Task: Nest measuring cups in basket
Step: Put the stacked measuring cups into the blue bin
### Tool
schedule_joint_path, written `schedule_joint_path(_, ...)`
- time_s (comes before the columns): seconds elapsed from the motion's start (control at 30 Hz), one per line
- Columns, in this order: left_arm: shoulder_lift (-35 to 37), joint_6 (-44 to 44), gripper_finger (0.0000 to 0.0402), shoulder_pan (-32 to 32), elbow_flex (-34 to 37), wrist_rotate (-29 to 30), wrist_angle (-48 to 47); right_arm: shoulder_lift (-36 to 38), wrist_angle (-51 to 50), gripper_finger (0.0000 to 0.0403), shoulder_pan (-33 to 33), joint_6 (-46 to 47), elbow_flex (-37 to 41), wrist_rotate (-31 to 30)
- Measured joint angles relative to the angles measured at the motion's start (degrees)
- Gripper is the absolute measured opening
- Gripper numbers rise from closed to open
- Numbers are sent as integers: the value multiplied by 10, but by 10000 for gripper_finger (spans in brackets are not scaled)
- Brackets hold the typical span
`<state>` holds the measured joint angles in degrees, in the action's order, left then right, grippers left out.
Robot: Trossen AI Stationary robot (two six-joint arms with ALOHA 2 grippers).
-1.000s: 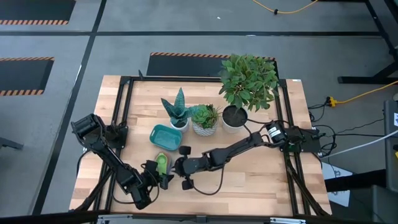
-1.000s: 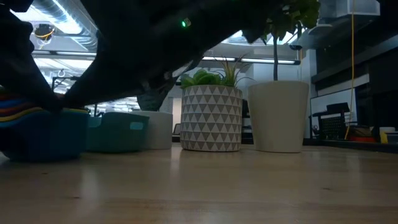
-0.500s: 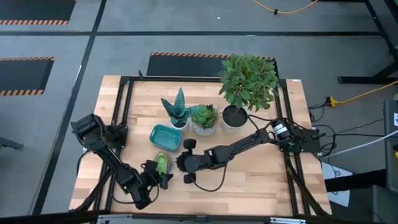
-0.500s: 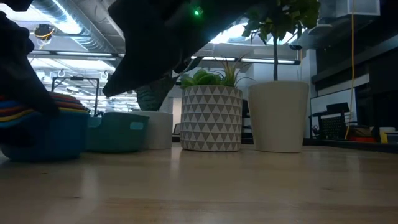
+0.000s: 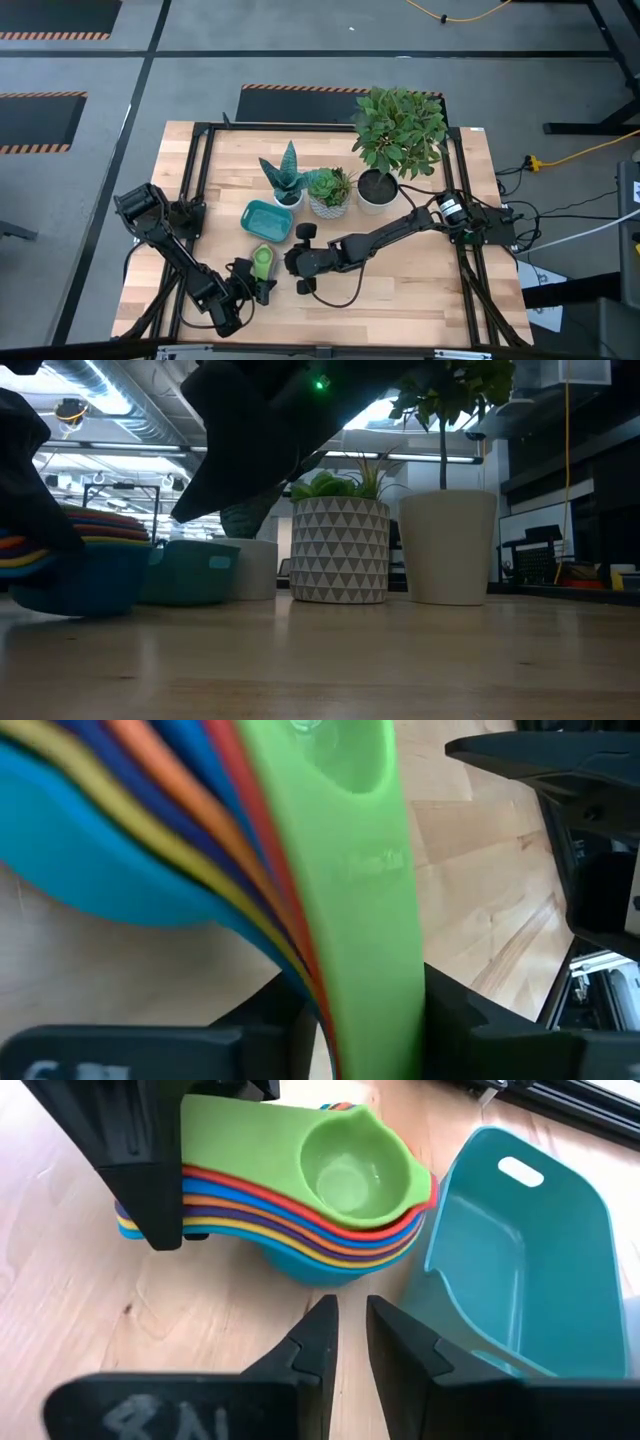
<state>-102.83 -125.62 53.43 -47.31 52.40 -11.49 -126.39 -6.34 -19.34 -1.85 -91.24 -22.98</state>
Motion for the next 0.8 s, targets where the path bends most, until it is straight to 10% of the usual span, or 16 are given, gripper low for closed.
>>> schedule_joint_path(0.8, 33, 0, 50, 23, 0, 48, -16, 13, -23, 62, 0, -2, 0, -27)
